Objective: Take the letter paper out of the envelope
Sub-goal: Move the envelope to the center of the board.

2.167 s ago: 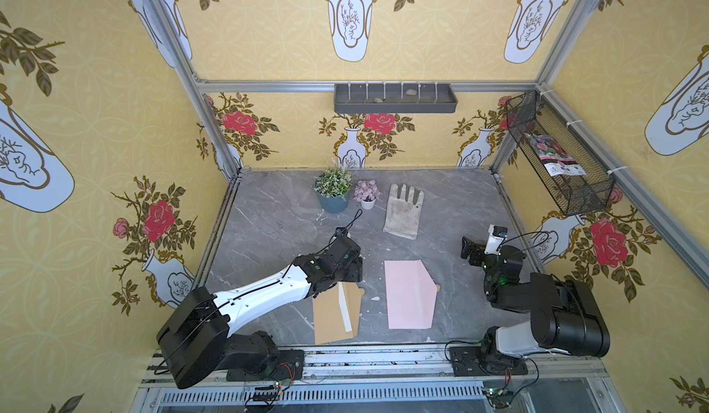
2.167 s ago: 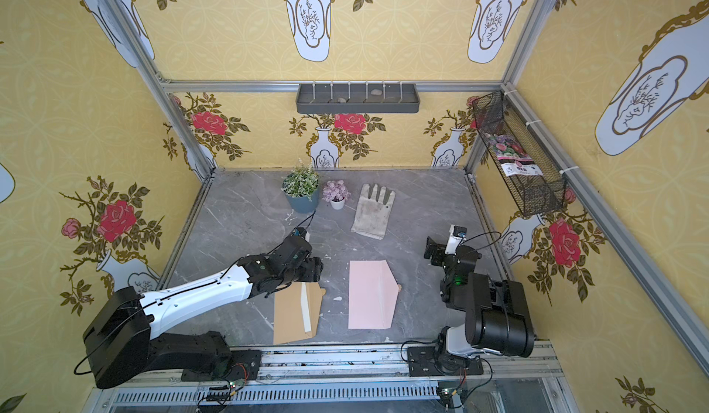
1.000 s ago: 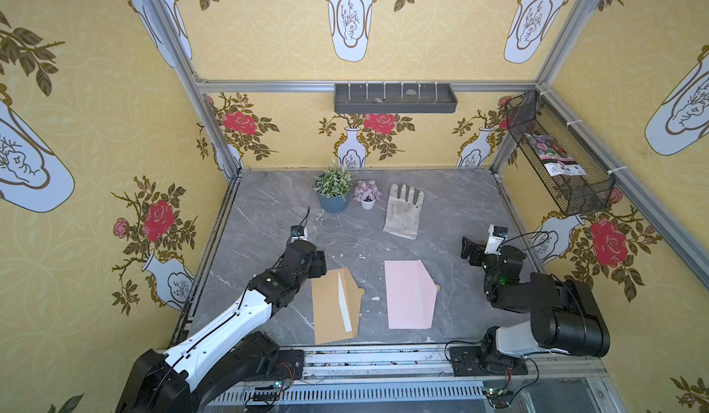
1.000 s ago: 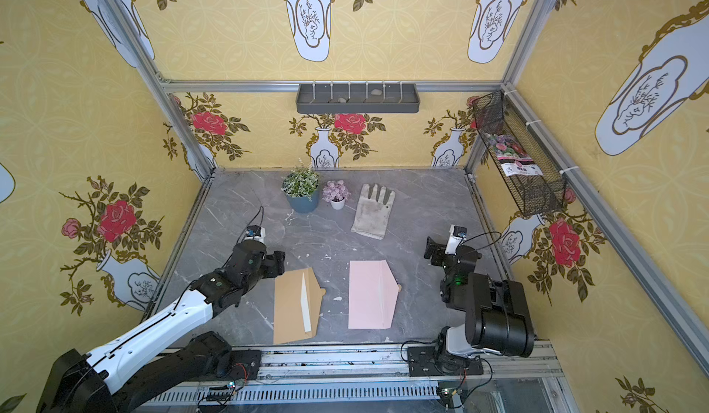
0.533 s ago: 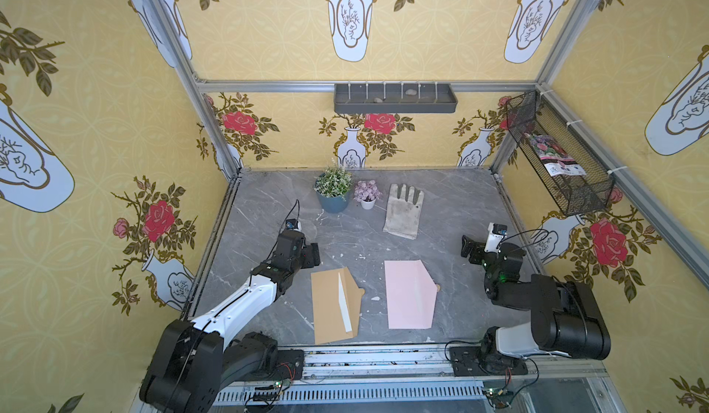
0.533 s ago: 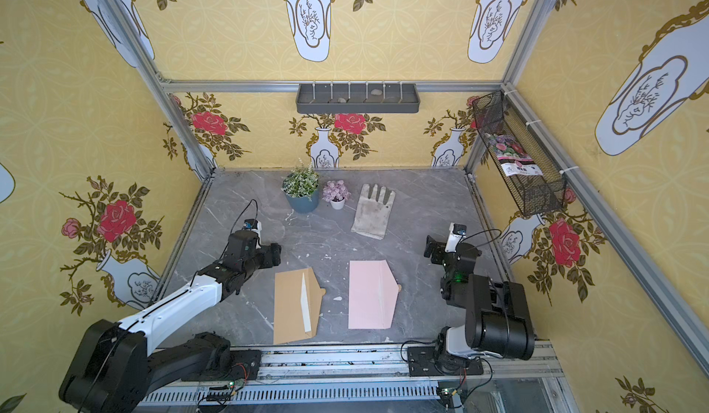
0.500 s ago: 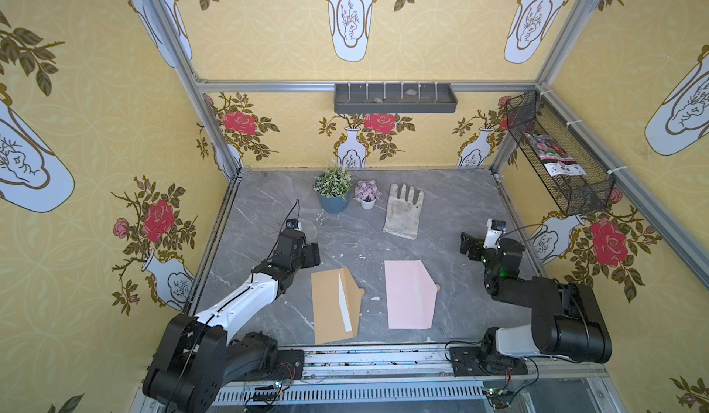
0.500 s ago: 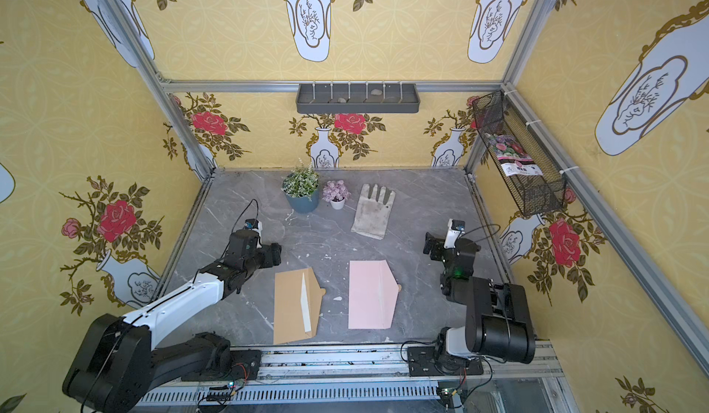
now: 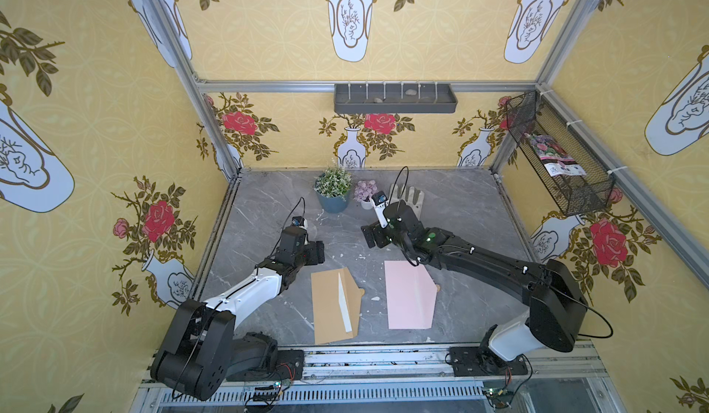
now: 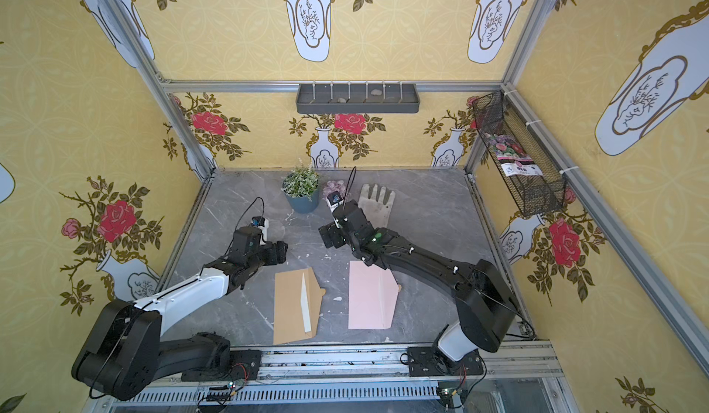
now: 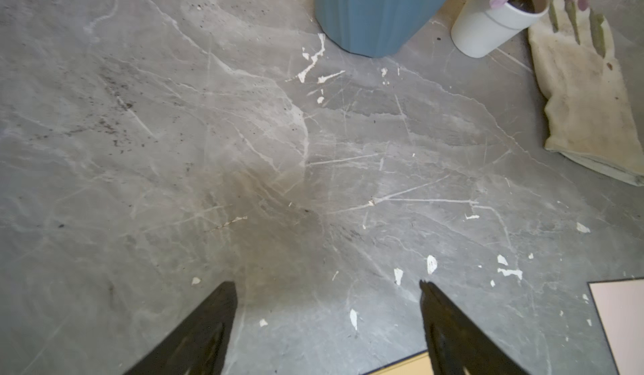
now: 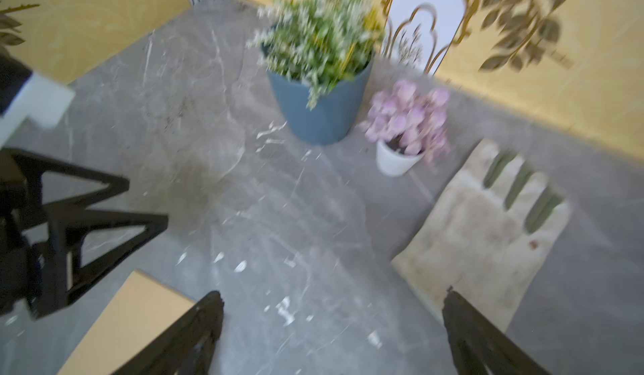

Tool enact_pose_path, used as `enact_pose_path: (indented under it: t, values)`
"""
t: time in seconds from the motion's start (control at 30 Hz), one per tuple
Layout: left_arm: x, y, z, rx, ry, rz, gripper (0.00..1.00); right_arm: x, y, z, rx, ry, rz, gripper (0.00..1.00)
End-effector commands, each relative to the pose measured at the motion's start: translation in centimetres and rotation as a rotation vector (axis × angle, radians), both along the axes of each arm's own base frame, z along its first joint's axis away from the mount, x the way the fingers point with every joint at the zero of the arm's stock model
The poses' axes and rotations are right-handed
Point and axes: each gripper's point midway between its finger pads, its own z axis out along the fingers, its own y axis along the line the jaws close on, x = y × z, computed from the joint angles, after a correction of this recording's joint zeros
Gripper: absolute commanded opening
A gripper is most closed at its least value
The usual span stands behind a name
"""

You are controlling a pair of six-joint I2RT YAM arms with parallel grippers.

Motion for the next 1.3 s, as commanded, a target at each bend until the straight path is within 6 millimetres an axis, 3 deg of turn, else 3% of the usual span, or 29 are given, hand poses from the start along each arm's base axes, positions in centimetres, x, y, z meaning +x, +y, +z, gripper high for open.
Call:
enact_pose_path:
  t: [0.0,0.07,0.17,0.3,0.43,0.53,0.63,0.67,0.77,0.97,1.13,1.27]
  values:
    - [0.2,0.6,0.6,0.025,-0.041,0.014,0.84,-3.9,-0.2,-1.9,0.118,0.176,-0.058,0.99]
    - [0.1,0.5,1.0,0.018,-0.06,0.002,0.84,-5.6,0.3,-1.3,0.184,0.161,-0.019,0.98]
    - [-0.3,0.5,1.0,0.015,-0.083,-0.014,0.83,-6.9,0.0,-2.1,0.142,0.189,-0.036,0.9]
    - [-0.6,1.2,1.6,0.047,-0.095,0.004,0.83,-9.8,-1.0,-5.5,-0.082,0.223,-0.136,0.87]
    - [-0.8,1.6,2.2,0.042,-0.129,0.02,0.84,-13.7,0.1,-7.4,-0.195,0.198,-0.15,0.86]
    - [-0.8,1.7,2.2,0.043,-0.133,0.028,0.85,-16.2,2.2,-9.4,-0.149,0.35,-0.054,0.7]
    - [-0.7,1.6,2.0,0.047,-0.115,0.024,0.85,-18.4,5.1,-9.1,-0.004,0.436,0.084,0.5]
    - [-0.7,1.6,1.8,0.049,-0.105,0.023,0.85,-18.9,5.4,-9.0,0.041,0.462,0.103,0.48]
    - [-0.6,1.2,1.5,0.042,-0.089,0.011,0.85,-20.1,5.3,-8.9,0.154,0.53,0.126,0.49]
    - [-0.7,0.9,1.9,0.013,-0.091,0.004,0.85,-22.4,3.7,-10.3,0.213,0.608,0.101,0.75]
    - [-0.9,0.9,2.3,0.002,-0.11,0.006,0.85,-22.0,4.0,-11.9,0.258,0.584,0.1,0.74]
    - [-1.1,1.2,2.4,0.01,-0.113,0.012,0.86,-20.4,3.5,-13.8,0.328,0.59,0.051,0.67]
